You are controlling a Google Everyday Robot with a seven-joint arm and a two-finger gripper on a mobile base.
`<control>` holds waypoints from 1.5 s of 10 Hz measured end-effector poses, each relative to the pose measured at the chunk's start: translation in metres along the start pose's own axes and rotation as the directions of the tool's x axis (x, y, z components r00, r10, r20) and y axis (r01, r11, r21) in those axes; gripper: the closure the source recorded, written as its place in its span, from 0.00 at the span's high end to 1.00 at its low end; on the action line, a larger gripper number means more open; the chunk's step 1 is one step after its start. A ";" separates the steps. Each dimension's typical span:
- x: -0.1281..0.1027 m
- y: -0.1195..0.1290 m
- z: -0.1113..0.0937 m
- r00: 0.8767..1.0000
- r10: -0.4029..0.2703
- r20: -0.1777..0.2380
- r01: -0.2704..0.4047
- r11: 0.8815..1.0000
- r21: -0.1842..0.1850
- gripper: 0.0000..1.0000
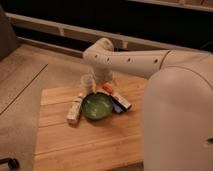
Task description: Drag the pepper across the table
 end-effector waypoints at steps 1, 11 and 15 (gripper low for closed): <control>0.003 -0.008 0.005 1.000 0.021 -0.008 -0.021 1.000 0.001 0.65; -0.059 -0.090 0.038 0.963 -0.268 -0.003 0.268 0.962 0.056 0.65; -0.071 -0.093 0.050 0.950 -0.304 0.076 0.307 0.951 -0.027 0.65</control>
